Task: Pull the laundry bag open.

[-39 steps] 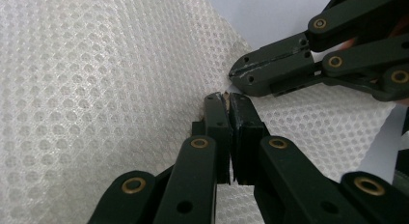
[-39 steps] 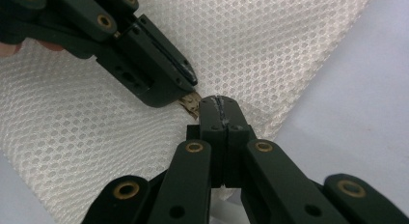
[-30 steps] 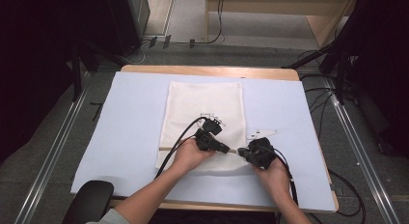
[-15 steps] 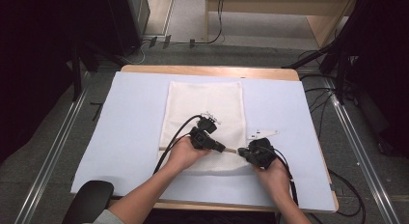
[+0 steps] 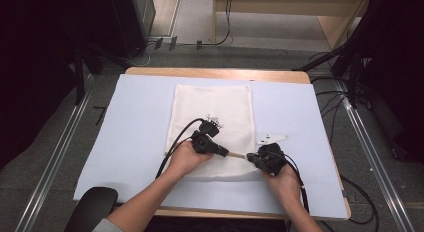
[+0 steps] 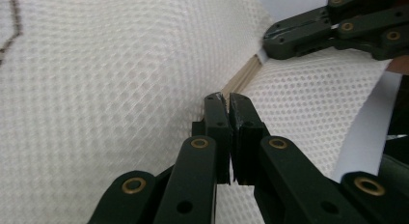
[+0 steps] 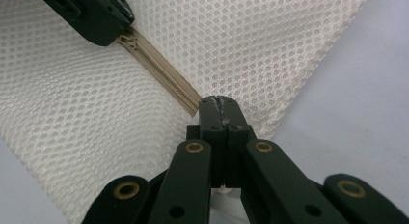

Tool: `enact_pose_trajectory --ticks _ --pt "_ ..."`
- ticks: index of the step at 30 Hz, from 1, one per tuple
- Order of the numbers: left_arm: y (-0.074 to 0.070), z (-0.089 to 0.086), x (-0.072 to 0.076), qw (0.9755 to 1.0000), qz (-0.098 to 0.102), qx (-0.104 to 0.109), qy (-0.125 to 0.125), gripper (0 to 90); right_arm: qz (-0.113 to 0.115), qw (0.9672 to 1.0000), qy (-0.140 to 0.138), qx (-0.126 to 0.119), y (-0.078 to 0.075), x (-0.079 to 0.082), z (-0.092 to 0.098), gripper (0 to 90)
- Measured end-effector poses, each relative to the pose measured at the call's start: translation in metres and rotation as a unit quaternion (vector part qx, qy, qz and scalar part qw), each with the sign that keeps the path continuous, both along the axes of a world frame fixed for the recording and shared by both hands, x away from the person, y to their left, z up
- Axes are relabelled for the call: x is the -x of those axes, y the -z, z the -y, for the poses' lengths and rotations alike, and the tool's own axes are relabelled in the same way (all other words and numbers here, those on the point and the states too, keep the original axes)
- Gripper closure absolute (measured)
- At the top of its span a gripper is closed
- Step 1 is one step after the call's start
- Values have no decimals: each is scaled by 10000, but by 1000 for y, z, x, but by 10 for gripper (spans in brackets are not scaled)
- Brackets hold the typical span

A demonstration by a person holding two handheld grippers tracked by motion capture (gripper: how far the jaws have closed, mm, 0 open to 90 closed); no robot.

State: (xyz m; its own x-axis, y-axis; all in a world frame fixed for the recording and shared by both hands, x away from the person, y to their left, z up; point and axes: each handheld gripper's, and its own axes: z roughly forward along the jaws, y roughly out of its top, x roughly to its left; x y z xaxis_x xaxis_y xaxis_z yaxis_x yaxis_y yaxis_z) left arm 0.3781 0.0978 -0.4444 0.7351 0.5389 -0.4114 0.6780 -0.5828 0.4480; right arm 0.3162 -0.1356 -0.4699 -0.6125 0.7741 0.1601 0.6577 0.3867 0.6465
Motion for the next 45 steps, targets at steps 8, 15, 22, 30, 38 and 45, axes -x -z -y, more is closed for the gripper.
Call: enact_pose_trajectory --ticks 8,15,22,30,38,45 --pt "0 -12 -1 9999 -84 84 -48 891 11 10000 -5 -4 0 0 0 900" --pt "-1 -20 -1 9999 -72 77 -78 892 3 10000 1 -8 0 0 0 900" --pt "-3 -27 -1 9999 -77 88 -92 891 10 10000 -1 -10 0 0 0 900" --pt "-3 -34 -2 9999 -36 67 -154 892 15 10000 1 -17 0 1 0 900" --pt "-9 -47 -3 9997 -23 65 -232 892 26 10000 -15 -4 0 0 1 900" --pt "-15 -59 -2 9996 -47 61 -268 891 35 10000 2 3 0 1 0 900"
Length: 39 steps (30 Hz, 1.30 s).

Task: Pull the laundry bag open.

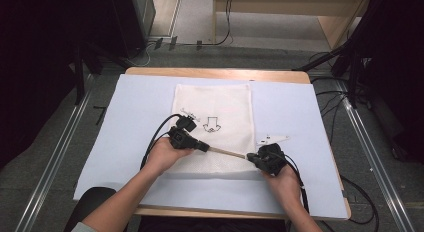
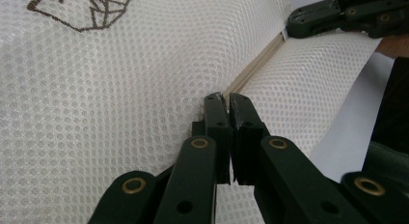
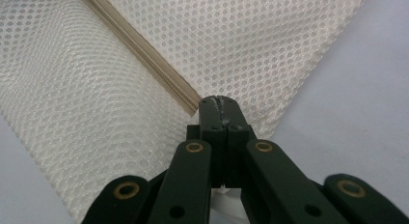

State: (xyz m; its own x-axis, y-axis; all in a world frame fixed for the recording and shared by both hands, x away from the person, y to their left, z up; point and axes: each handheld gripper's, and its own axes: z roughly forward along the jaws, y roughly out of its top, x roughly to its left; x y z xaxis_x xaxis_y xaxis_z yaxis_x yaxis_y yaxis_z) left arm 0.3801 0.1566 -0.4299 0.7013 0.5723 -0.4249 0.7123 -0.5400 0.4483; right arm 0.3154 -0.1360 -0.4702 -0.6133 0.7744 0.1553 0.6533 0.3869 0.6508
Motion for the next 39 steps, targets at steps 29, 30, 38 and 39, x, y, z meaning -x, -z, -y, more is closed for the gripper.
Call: enact_pose_trajectory --ticks 29,30,38,39 --pt "-2 -34 -1 9995 -111 189 -246 891 27 10000 -56 -34 1 0 1 900" --pt "-2 -32 0 9996 -63 117 -239 891 22 10000 -58 -29 1 0 1 900" --pt "-2 -34 2 9997 -44 127 -222 891 3 10000 -77 -26 0 -1 2 900" --pt "-2 -34 2 9997 -31 123 -220 891 9 10000 -81 -27 0 -1 1 900"
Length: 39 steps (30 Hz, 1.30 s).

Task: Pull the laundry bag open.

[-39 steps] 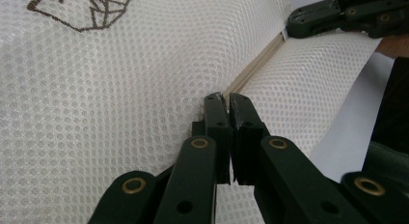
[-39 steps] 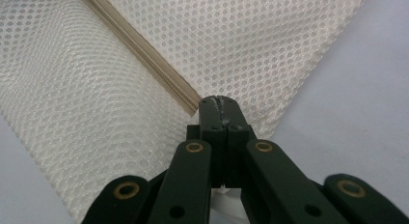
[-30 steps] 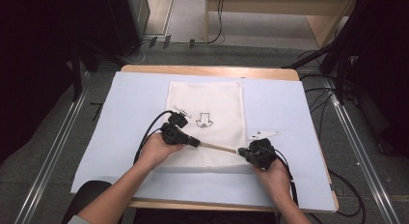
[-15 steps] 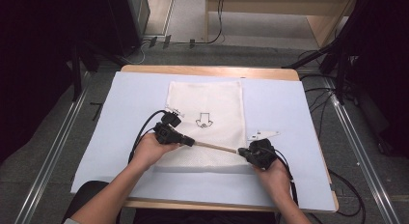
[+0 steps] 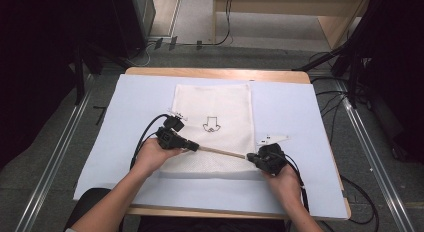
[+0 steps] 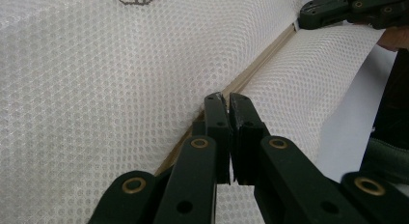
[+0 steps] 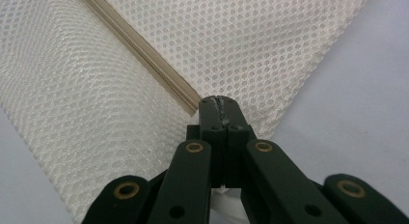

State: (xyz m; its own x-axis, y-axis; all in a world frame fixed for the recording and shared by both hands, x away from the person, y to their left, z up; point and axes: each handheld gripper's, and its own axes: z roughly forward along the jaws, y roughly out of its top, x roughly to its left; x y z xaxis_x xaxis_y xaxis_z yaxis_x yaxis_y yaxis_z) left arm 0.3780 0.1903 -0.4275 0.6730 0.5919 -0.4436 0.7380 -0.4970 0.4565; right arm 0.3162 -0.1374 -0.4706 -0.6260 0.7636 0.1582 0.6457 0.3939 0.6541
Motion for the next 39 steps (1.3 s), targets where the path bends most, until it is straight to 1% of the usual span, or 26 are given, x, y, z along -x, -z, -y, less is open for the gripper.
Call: enact_pose_trajectory --ticks 1,3,4,5,6,7,8,10,11,12,14,18,20,21,22,23,26,29,31,32,33,34,35,36,38,39 --pt "0 0 0 10000 -18 11 -4 891 -6 10000 -1 5 0 0 0 900" --pt "0 -2 0 10000 19 -46 -46 891 -5 10000 -4 5 0 0 0 900" --pt "0 -6 -1 10000 -33 54 -51 891 -4 10000 -4 2 0 0 0 900" --pt "-1 -7 -1 9999 1 -15 -131 891 -16 10000 0 -13 0 0 0 900" --pt "-1 -9 -1 10000 -5 6 -89 891 -10 10000 -5 -1 0 0 0 900" --pt "-1 -9 -1 9999 -39 61 -121 891 -9 10000 -9 -2 0 0 0 900" --pt "-1 -9 0 9999 -8 -9 -113 891 -14 10000 -11 -7 0 0 0 900" --pt "-1 -10 1 10000 -13 2 -96 890 -15 10000 -11 -1 0 0 0 900" --pt "-1 -11 1 9999 -9 -30 -97 891 -9 10000 -16 7 0 0 0 900" --pt "-1 -12 1 9999 -34 26 -108 891 -10 10000 -15 17 0 0 0 900" --pt "-2 -13 1 9999 -17 -25 -113 891 -9 10000 -17 19 0 0 0 900" --pt "-1 -17 3 9999 -24 -13 -155 890 -16 10000 -24 17 0 -1 0 900" --pt "-1 -19 3 9998 -54 37 -166 890 -6 10000 -24 25 0 -1 0 900" --pt "-1 -19 4 9999 -28 -17 -159 890 -6 10000 -18 25 0 -1 0 900" --pt "-1 -20 4 9999 -38 7 -159 890 -2 10000 -25 35 -1 0 0 900" --pt "-1 -20 4 9999 -24 -32 -162 890 -5 10000 -18 34 -1 0 0 900" --pt "-1 -21 4 9998 -57 19 -181 890 -6 10000 -21 34 -1 -1 0 900" --pt "0 -21 4 9998 -62 13 -170 890 -10 10000 -32 36 -1 -1 0 900" --pt "0 -22 4 9999 -41 -49 -160 890 -3 10000 -22 36 -1 -1 0 900" --pt "0 -22 4 9999 -70 -36 -153 890 -3 10000 -22 36 -1 -1 0 900" --pt "0 -22 4 9998 -78 -57 -179 890 -6 10000 -22 32 -1 0 0 900" --pt "1 -23 4 9998 -96 -25 -182 891 -2 10000 -30 36 -1 -1 0 900" --pt "0 -24 4 9998 -87 -57 -188 891 -5 10000 -29 33 -1 0 0 900" --pt "0 -24 4 9998 -102 -23 -192 891 -3 10000 -31 38 -1 -1 0 900" --pt "0 -26 5 9997 -71 -60 -228 891 -1 10000 -31 37 -1 0 0 900" --pt "0 -29 5 9997 -99 4 -229 890 -2 10000 -35 39 -1 -1 0 900"
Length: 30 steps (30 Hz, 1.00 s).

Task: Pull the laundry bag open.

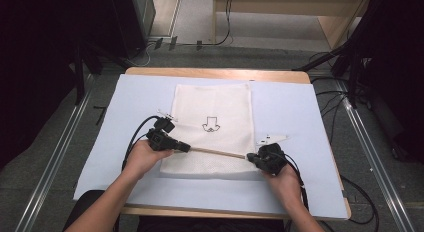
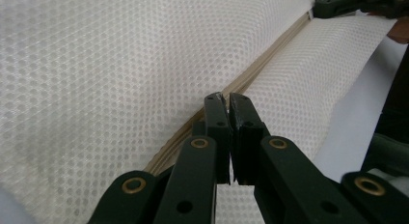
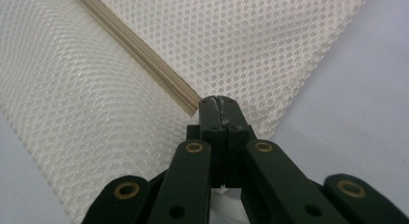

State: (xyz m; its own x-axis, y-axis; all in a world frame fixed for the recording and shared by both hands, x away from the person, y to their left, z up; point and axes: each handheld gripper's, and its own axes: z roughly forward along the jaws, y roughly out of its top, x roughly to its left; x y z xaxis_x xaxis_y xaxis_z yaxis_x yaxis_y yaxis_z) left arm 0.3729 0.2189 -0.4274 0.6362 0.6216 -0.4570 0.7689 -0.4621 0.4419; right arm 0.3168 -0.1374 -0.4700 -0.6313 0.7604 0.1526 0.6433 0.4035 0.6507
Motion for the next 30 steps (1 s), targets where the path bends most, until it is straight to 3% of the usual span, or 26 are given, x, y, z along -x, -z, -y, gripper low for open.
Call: enact_pose_trajectory --ticks 11,13,14,17,25,27,30 --pt "0 -3 0 10000 -21 -23 -3 890 4 10000 7 -1 0 0 0 900" --pt "0 -6 0 9999 35 -118 -55 890 -6 10000 19 -5 0 0 -1 900" --pt "0 -8 0 9999 -19 -18 -97 890 -6 10000 16 -5 0 0 0 900" --pt "-1 -13 1 9999 -19 16 -118 890 -11 10000 21 -7 0 0 -1 900" --pt "-1 -18 1 9998 24 -103 -182 891 -13 10000 5 -4 0 0 -1 900" --pt "-1 -23 1 9997 -34 43 -237 890 -21 10000 11 -5 0 0 -1 900" --pt "-2 -23 3 9997 -12 8 -260 890 -30 10000 7 -20 0 0 -1 900"
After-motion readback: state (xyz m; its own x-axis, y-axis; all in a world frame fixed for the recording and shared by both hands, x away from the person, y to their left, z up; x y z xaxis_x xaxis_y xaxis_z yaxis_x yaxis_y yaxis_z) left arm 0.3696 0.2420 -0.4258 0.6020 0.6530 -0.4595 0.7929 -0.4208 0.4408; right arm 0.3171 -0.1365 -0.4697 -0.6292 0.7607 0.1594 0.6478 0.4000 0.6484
